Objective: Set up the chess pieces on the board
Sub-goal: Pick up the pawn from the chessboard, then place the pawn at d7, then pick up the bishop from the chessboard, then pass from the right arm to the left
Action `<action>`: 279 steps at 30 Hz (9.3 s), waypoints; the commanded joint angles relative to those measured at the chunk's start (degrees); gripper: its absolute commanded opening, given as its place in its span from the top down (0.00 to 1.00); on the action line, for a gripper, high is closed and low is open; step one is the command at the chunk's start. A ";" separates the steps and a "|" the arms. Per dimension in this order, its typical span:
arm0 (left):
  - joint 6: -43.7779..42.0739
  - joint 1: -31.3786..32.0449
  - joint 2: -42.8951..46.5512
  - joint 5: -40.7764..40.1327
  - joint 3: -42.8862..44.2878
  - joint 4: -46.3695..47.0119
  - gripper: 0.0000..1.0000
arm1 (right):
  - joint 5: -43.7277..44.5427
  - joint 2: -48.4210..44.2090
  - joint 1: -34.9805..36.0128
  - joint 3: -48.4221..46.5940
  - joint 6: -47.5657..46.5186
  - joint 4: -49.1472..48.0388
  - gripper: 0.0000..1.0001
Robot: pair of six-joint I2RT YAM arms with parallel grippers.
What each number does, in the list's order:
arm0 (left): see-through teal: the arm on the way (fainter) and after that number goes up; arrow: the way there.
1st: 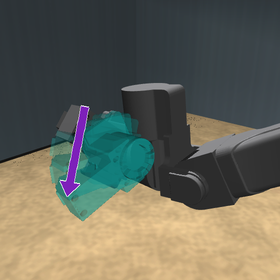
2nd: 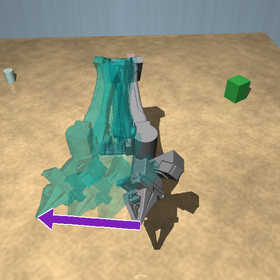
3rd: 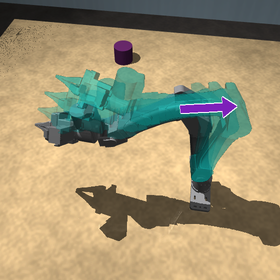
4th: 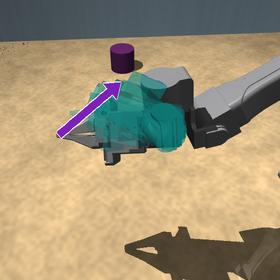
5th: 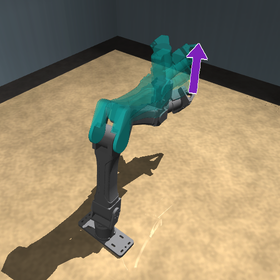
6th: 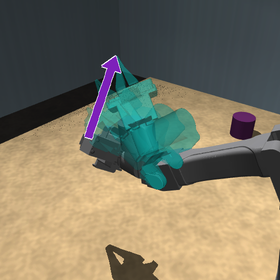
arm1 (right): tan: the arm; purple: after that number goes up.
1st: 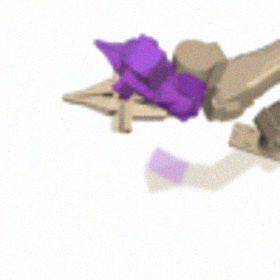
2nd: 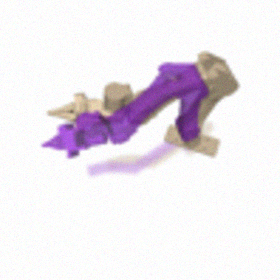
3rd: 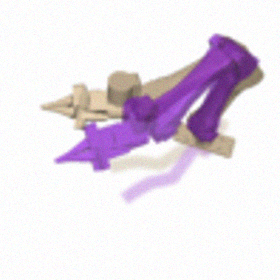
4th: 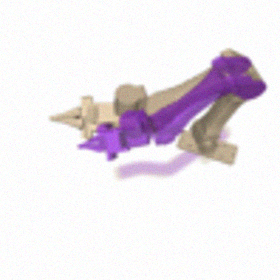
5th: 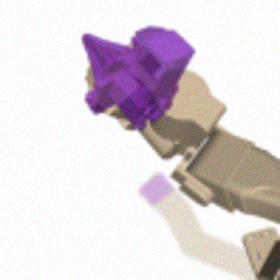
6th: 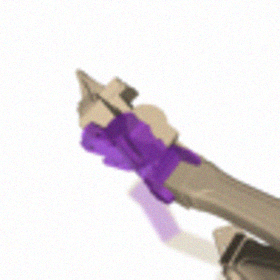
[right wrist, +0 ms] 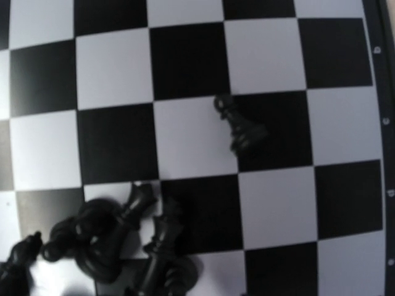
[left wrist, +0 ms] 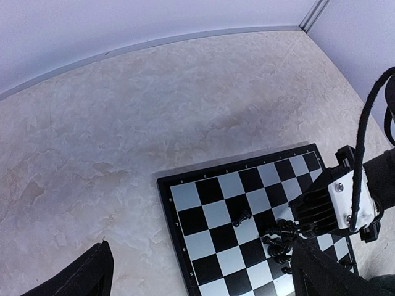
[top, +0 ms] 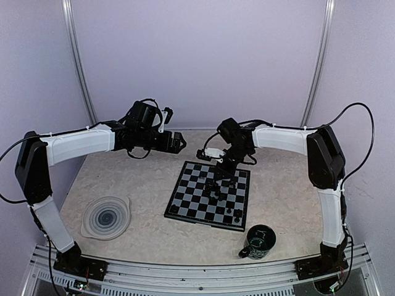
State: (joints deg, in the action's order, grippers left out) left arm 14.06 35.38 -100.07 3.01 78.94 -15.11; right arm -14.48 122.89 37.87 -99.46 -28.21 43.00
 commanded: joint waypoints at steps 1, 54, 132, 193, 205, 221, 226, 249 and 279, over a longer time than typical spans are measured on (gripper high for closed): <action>-0.26 -0.22 -0.37 0.60 1.83 -0.20 0.01 | -0.34 1.67 0.19 -2.42 0.70 0.80 0.71; 0.11 -0.83 -0.55 0.35 2.14 -0.81 0.01 | -11.19 -13.46 6.23 13.99 -6.76 3.19 0.94; -14.54 7.66 14.13 -14.00 -14.69 20.95 0.01 | -5.79 -20.75 -8.86 22.73 -5.67 -9.96 0.69; -9.48 14.11 12.98 -10.76 -14.03 13.20 0.24 | -8.02 -4.89 -6.49 15.41 -21.19 -6.98 0.82; 8.87 10.27 11.85 1.09 -19.36 27.97 0.31 | -25.46 -15.25 -10.53 16.38 -10.26 -12.25 0.87; 19.63 13.30 4.42 6.55 -18.27 43.22 0.42 | -44.03 -17.89 -11.05 20.98 6.99 -23.95 0.86; 20.28 13.96 0.93 8.10 -15.57 40.70 0.44 | -44.48 -18.35 -10.98 21.46 7.85 -24.84 0.86; 21.79 14.46 -6.41 13.69 -9.59 37.97 0.71 | -45.22 -18.31 -10.97 21.86 5.73 -23.05 0.83; 0.43 18.35 6.14 6.09 -9.96 -3.89 0.95 | -41.02 -23.59 -25.85 24.09 0.68 -18.58 0.49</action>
State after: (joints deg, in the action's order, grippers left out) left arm 21.15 50.57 -95.74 13.45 67.90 -4.47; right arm -58.22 99.88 14.72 -75.90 -28.32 24.82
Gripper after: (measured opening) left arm 0.088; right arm 0.510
